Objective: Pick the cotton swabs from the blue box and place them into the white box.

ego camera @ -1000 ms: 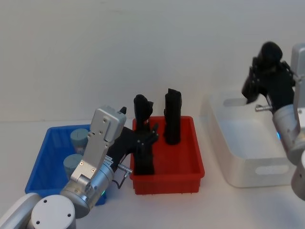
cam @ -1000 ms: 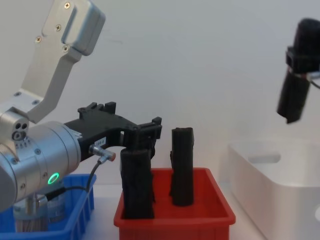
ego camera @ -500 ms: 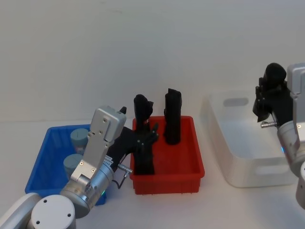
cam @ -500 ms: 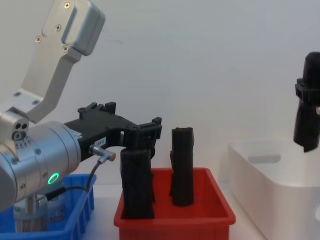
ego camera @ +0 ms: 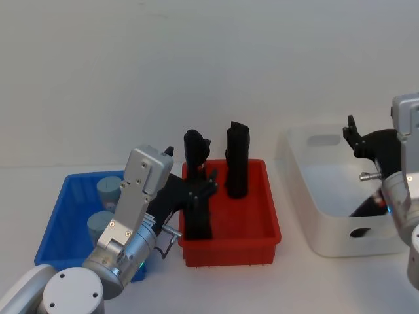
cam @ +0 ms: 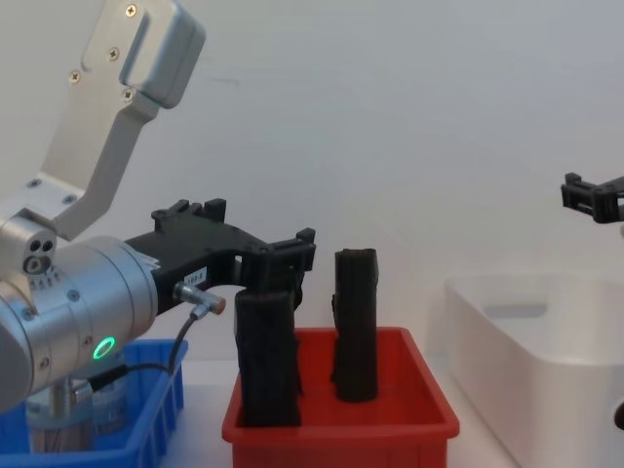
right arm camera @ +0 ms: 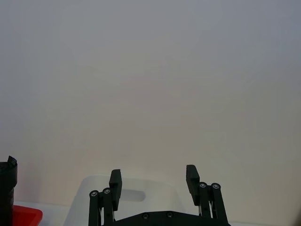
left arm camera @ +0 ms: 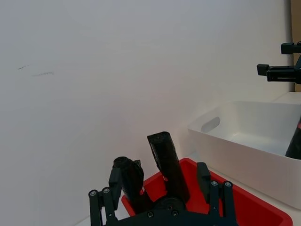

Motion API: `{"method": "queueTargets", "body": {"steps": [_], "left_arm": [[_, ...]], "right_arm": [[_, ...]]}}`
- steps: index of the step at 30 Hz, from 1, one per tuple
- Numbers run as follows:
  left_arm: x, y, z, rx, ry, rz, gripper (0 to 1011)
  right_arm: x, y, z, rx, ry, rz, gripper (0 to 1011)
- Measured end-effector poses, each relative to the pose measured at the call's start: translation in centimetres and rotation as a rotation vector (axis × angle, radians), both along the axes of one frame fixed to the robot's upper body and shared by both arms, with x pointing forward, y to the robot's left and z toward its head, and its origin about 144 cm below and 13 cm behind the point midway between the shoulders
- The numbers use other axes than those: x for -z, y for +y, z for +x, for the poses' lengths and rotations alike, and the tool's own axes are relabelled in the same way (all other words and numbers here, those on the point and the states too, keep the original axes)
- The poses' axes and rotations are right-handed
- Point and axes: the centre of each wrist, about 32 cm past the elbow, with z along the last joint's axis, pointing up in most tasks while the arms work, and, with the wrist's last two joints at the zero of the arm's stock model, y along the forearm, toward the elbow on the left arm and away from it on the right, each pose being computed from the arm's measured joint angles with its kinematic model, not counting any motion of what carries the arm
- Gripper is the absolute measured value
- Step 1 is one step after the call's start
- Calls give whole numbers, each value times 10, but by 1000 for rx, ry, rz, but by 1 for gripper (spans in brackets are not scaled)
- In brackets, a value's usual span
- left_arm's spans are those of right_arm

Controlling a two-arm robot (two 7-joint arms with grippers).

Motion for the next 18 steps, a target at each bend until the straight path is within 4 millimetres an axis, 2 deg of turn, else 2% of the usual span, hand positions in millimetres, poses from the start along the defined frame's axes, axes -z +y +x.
{"method": "queueTargets", "body": {"steps": [3, 7, 15, 18], "left_arm": [[0, 0, 0, 0, 0, 0, 1004], [0, 0, 0, 0, 0, 0, 1004], [-6, 8, 1, -7, -20, -2, 1004], [-11, 17, 1, -11, -32, -5, 1004]], "right_arm": [[1, 0, 0, 2, 2, -1, 931], [2, -1, 0, 3, 4, -3, 1001], [3, -1, 0, 5, 6, -5, 1001], [3, -1, 0, 5, 7, -5, 1002]]}}
